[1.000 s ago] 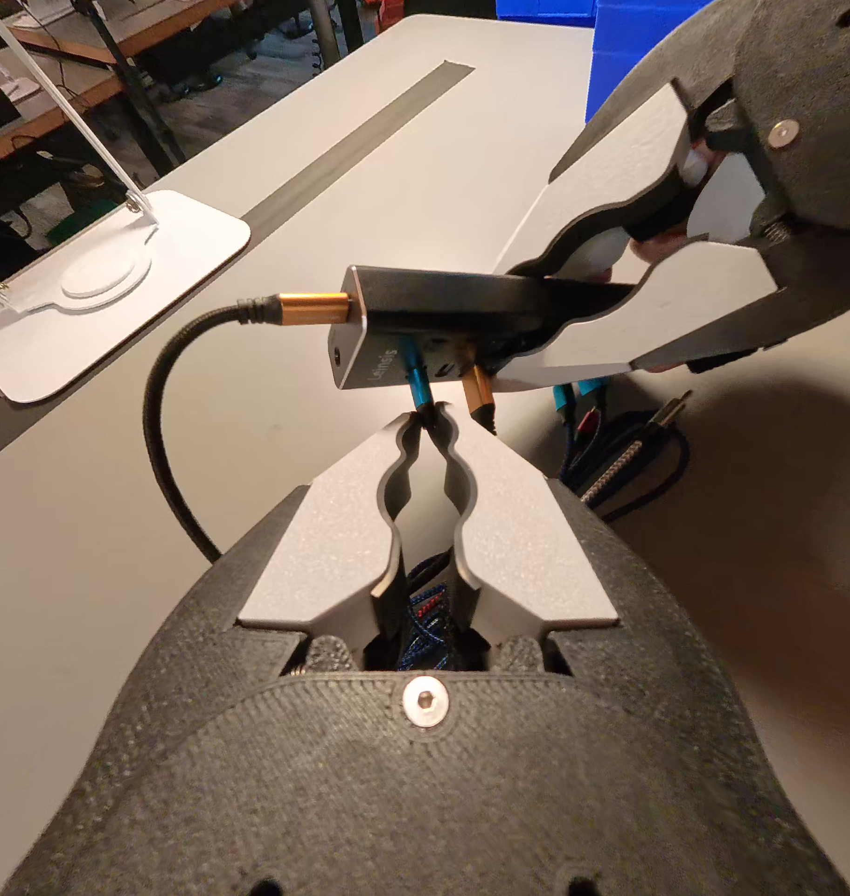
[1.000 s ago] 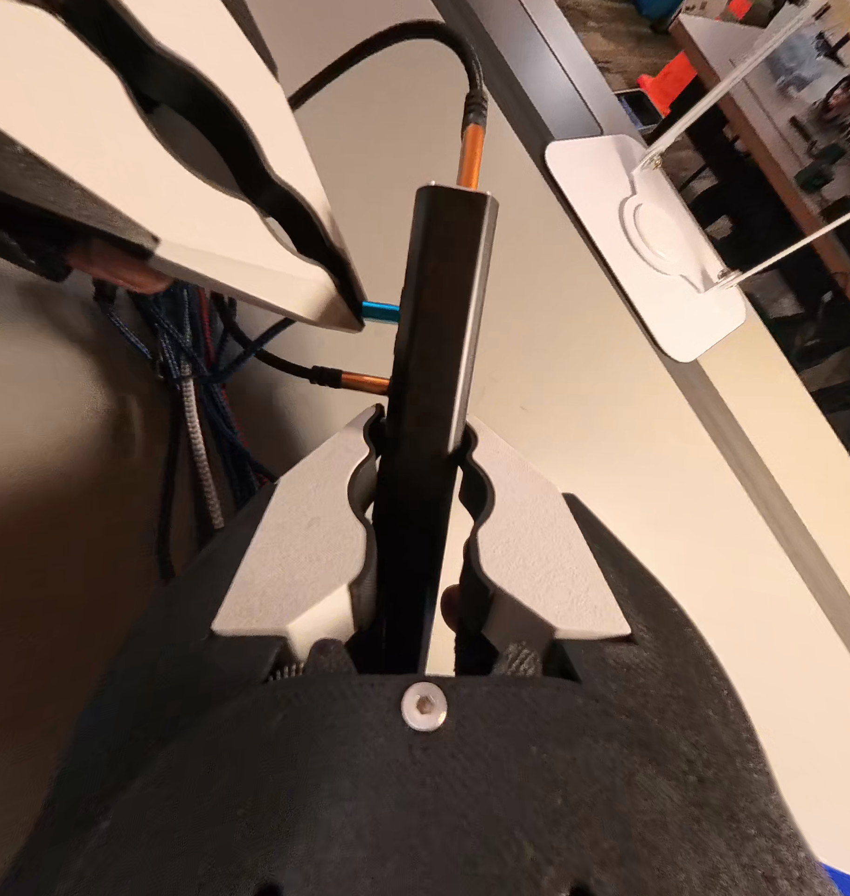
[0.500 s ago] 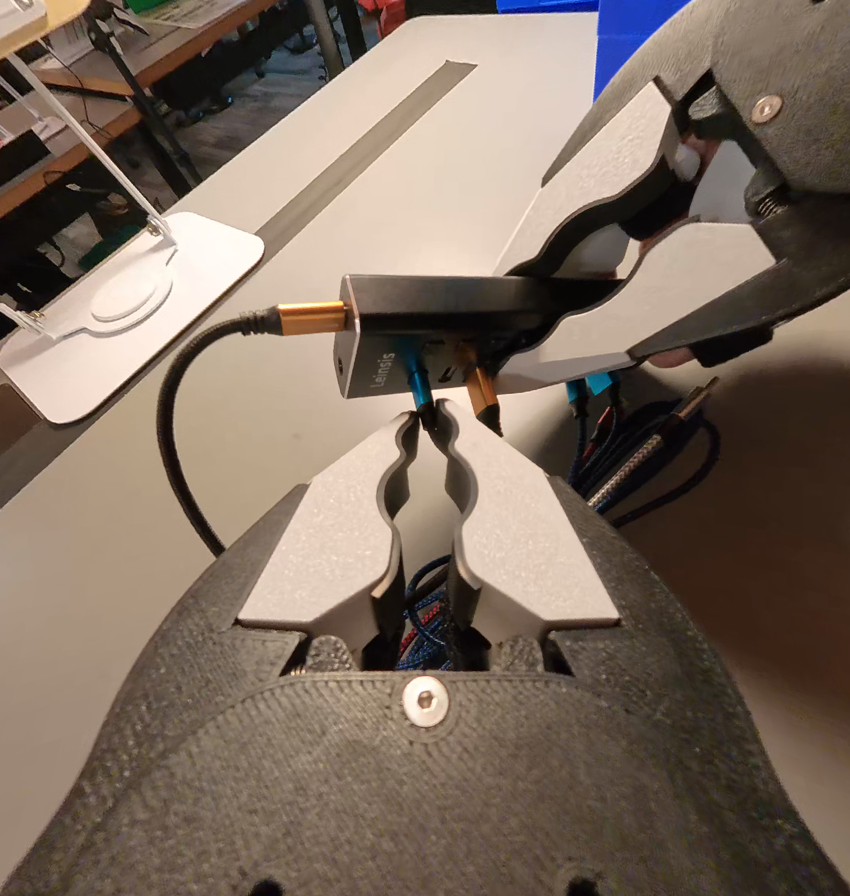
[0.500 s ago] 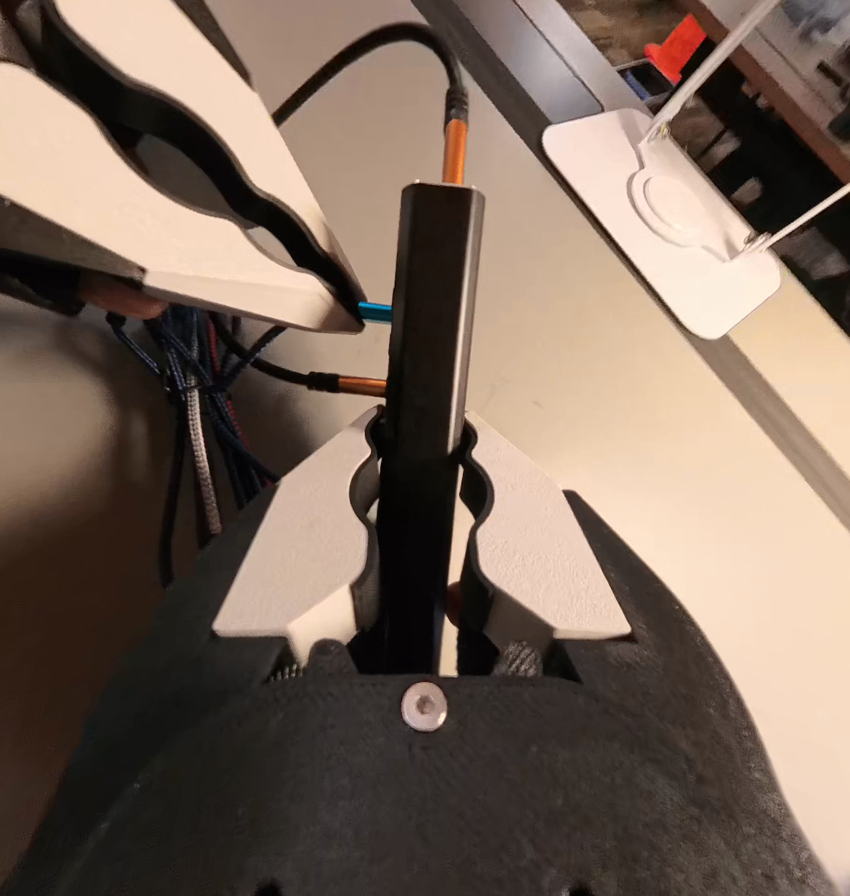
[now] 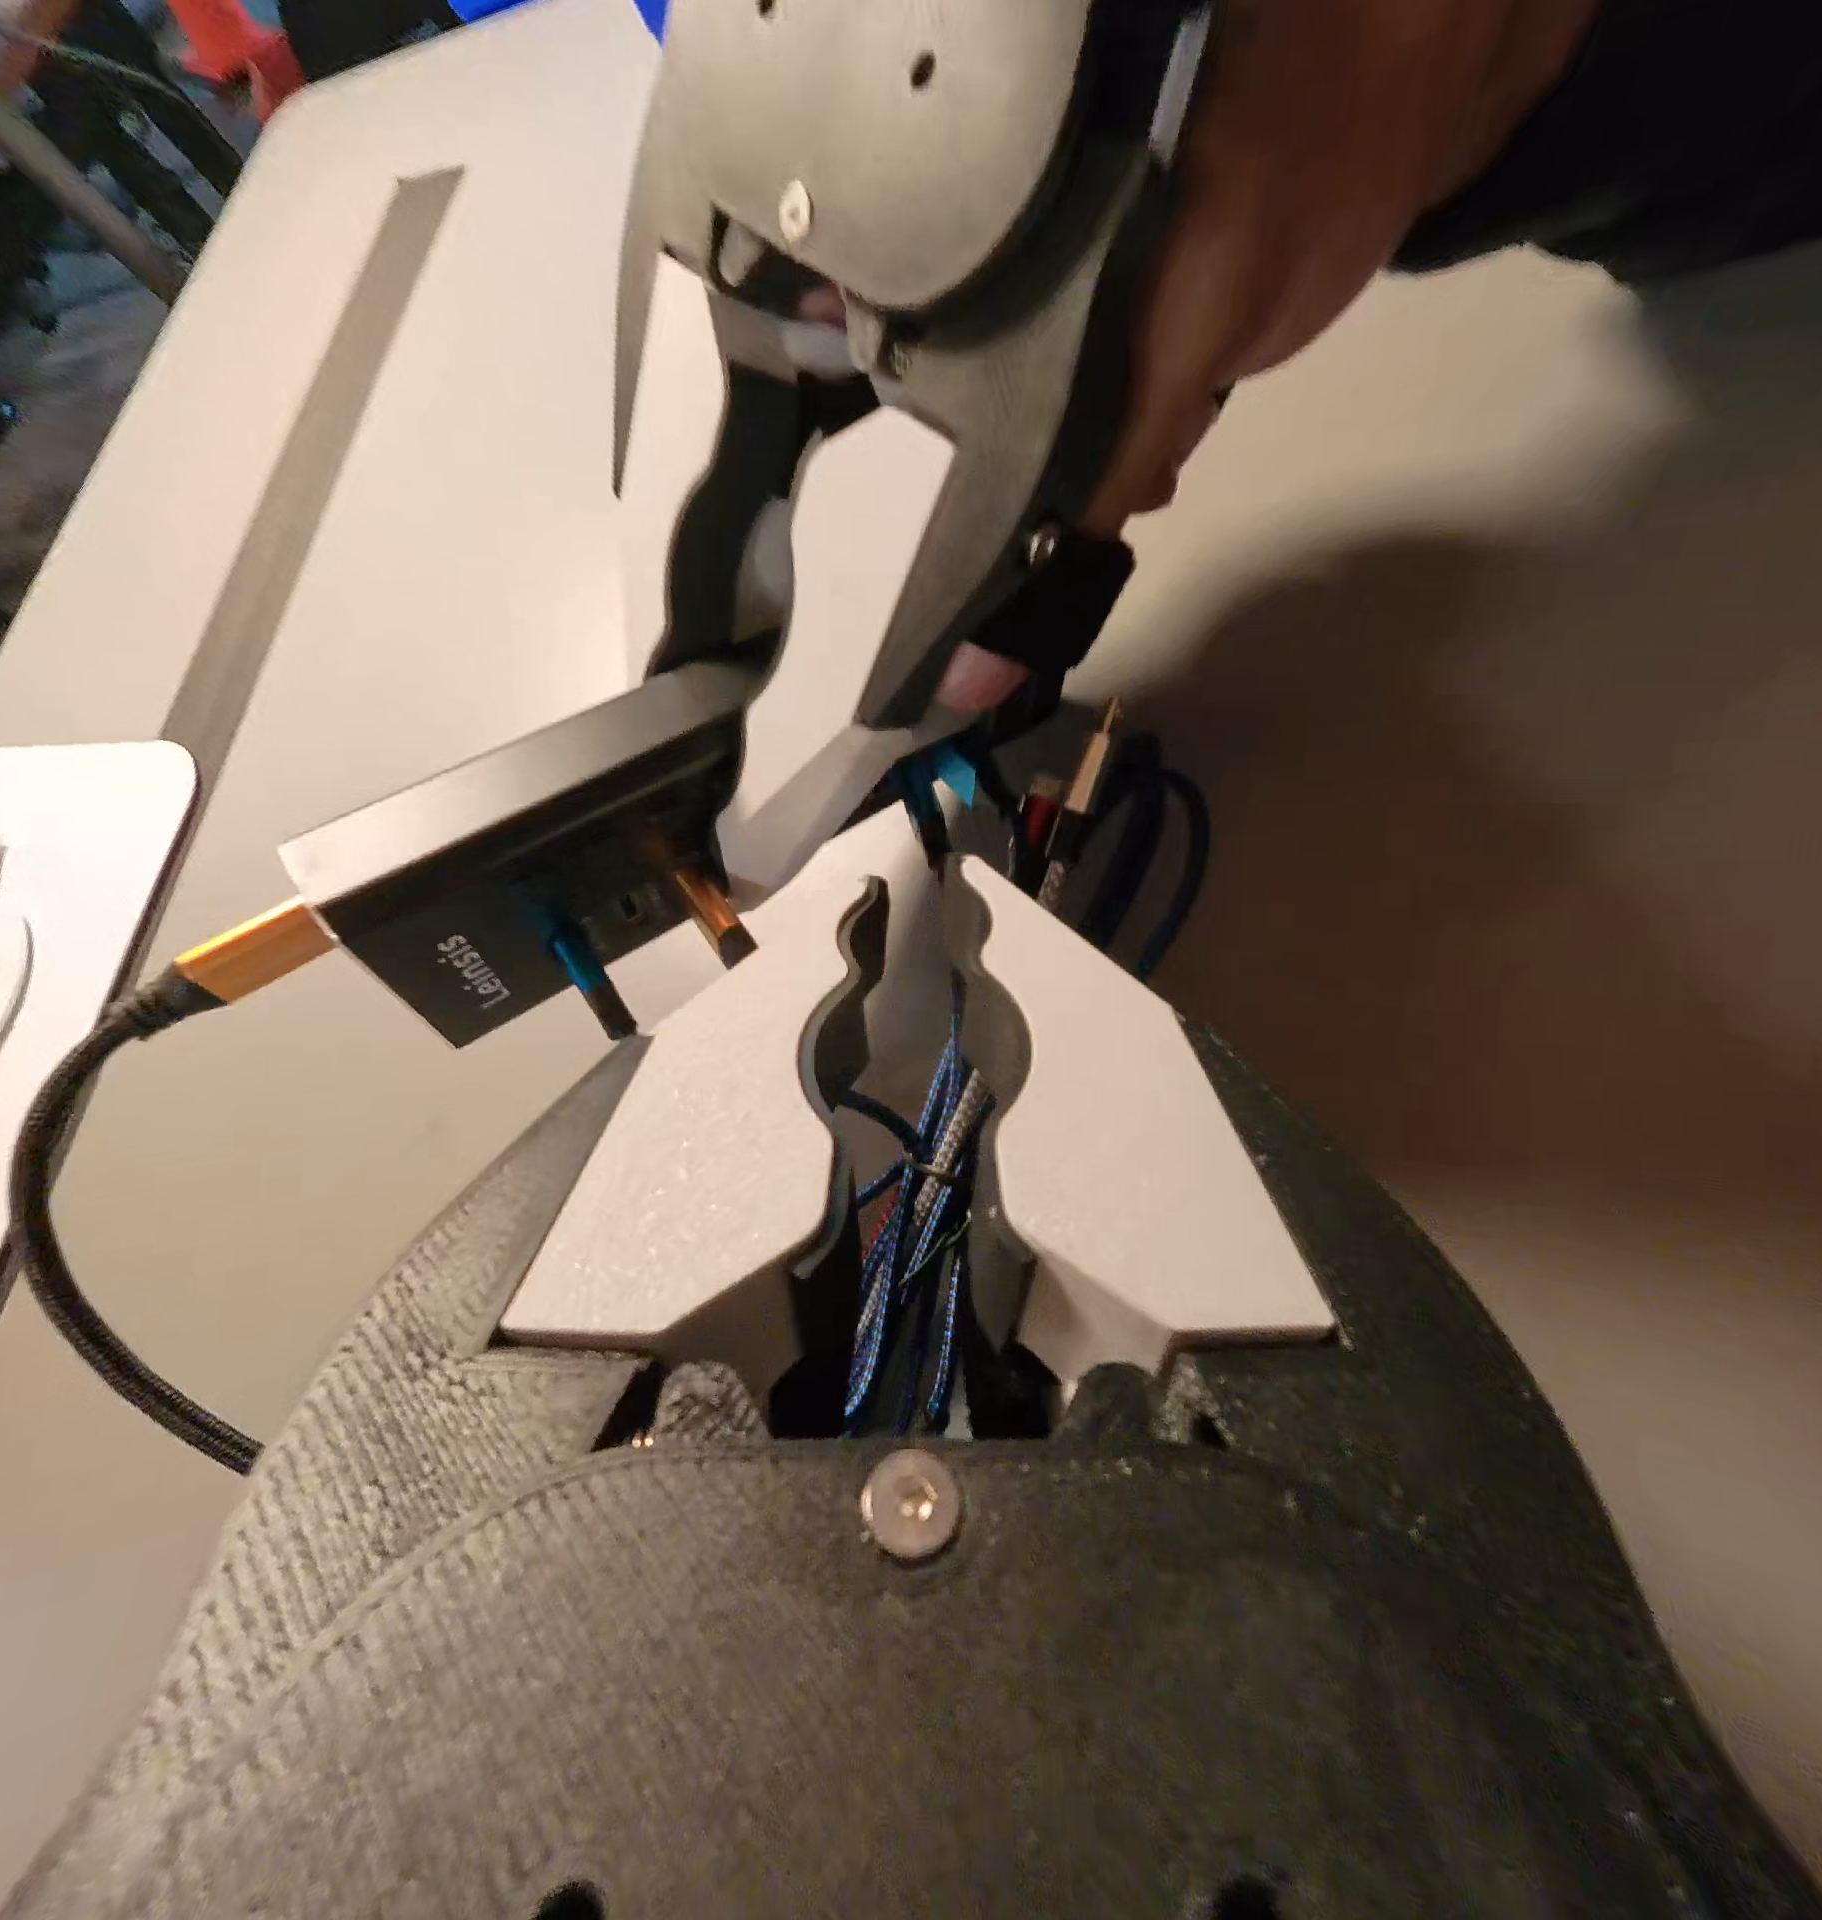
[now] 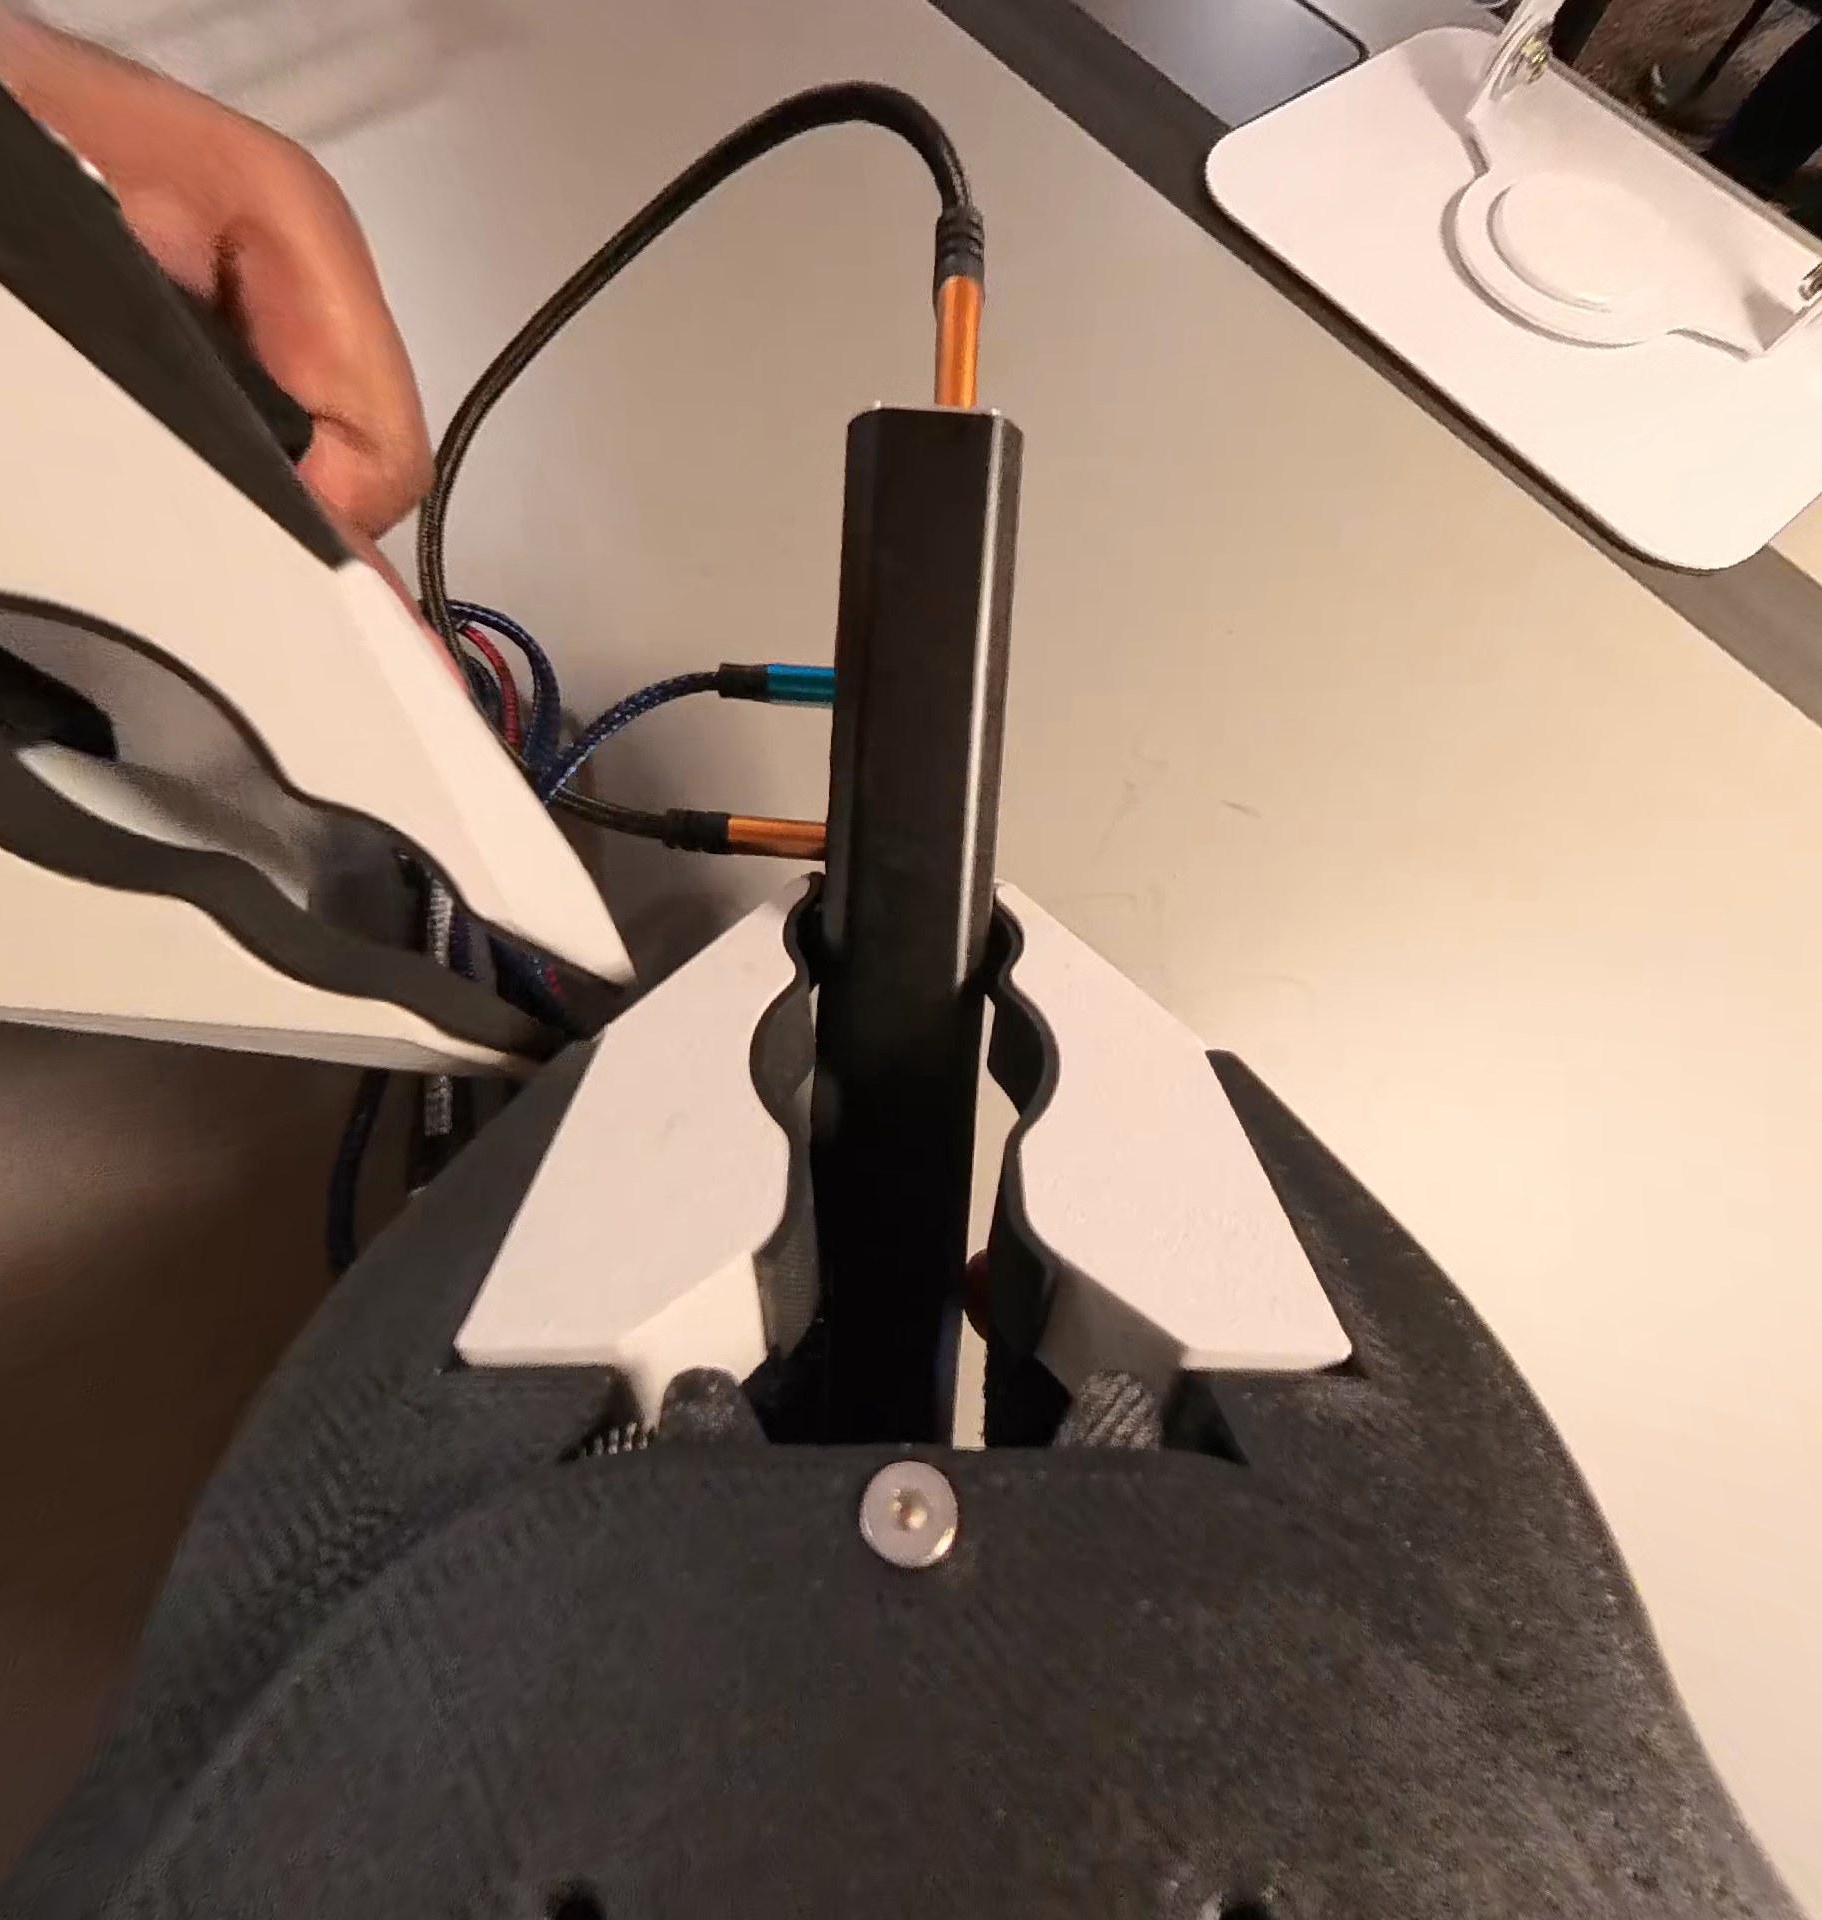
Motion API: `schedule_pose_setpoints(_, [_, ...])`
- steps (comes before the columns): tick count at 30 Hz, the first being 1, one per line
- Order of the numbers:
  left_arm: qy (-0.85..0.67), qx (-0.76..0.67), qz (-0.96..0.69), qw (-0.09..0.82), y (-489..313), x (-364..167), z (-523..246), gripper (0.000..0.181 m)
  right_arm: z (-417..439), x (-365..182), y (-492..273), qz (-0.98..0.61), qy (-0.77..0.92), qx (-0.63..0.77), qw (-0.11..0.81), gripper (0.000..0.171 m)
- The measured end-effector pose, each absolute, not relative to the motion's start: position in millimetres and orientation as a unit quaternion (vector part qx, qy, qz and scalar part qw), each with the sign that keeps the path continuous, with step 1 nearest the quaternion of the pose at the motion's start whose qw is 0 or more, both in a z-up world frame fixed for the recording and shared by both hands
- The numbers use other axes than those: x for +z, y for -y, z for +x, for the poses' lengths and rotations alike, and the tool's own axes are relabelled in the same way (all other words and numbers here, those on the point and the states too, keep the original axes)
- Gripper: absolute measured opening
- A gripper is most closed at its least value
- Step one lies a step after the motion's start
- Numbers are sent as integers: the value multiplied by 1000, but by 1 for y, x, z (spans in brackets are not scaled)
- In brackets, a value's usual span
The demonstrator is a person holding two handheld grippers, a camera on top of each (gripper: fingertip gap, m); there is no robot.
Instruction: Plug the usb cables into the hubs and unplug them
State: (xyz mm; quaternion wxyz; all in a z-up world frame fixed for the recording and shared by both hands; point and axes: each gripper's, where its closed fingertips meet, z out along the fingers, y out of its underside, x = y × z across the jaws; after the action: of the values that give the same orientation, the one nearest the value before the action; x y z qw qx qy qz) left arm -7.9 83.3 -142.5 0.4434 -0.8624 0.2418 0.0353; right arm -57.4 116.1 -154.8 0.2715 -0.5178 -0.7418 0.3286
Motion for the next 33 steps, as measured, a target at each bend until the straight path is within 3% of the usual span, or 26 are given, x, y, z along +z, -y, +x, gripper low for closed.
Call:
schedule_pose_setpoints(9, [-247,13,-890,384,-80,-164,-5,24,-56,-152,-111,-521,736,356,245,30])
schedule_pose_setpoints(23, [-317,118,-855,393,-87,-164,-6,18,-57,-150,-113,-534,721,379,227,31])
schedule_pose_setpoints(26, [-327,140,-847,396,-89,-165,-7,8,-57,-150,-113,-536,719,378,229,31])
schedule_pose_setpoints(33, [-232,54,-874,423,-83,-148,-15,6,-60,-149,-118,-532,715,379,249,30])
